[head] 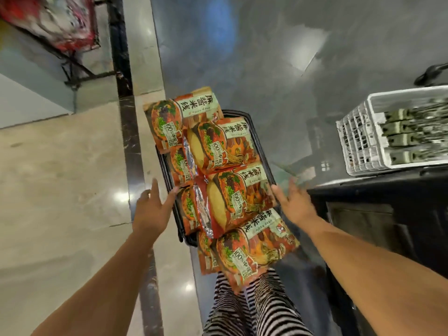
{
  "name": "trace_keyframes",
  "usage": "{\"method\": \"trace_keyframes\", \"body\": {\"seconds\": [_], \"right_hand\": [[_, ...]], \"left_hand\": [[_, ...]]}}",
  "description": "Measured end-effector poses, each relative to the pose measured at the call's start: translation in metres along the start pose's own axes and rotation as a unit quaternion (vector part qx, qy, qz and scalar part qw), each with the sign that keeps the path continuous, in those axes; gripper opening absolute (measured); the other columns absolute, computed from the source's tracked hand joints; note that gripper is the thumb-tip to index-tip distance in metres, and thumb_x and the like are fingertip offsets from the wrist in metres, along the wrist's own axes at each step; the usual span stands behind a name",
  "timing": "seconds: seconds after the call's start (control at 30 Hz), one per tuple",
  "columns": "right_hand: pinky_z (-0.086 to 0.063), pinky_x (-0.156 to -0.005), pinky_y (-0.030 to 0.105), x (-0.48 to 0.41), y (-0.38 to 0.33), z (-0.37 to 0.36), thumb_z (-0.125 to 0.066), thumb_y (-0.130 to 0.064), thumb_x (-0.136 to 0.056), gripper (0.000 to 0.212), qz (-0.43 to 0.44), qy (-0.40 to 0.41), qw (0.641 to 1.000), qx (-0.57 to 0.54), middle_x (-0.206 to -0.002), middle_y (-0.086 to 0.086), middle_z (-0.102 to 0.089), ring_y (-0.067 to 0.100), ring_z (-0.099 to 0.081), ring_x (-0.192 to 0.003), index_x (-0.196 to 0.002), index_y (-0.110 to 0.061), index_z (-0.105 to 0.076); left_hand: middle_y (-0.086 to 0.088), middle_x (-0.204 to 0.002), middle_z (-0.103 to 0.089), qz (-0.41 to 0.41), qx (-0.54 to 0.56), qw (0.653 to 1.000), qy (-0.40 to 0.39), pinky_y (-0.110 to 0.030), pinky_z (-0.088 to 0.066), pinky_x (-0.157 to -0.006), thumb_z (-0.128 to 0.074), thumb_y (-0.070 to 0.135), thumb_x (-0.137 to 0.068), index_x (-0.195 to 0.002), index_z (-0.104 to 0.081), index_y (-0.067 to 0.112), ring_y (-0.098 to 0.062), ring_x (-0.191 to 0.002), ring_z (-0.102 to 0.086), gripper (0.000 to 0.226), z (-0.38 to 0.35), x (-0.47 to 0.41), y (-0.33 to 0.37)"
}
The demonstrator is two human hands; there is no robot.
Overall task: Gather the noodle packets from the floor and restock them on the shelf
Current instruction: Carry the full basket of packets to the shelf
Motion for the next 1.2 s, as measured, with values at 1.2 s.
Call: {"method": "trace_keyframes", "body": {"seconds": [1.2], "right_hand": [[-0.031, -0.115, 0.046, 0.056, -0.047, -0.144, -0.056, -0.079, -0.075, 0.115, -0.367, 0.064, 0.703, -0.605, -0.157, 0.018, -0.029, 0.035, -0.031, -0.143, -0.153, -0.002, -0.022]], "left_hand": [[-0.031, -0.155, -0.025, -0.351, -0.446, 0.822, -0.041, -0.052, -0.022, -0.118, -0.036, 0.082, -0.082, -0.156, -0.017, 0.006, -0.045, -0.145, -0.022, 0.108, -0.018, -0.151, 0.208]]}}
Point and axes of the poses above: each hand's wrist, its own x-axis away from the middle knuckle, its own z-axis out of the back of the hand, y = z × x, the point moved 4 cm from there along -x, towards the middle knuckle
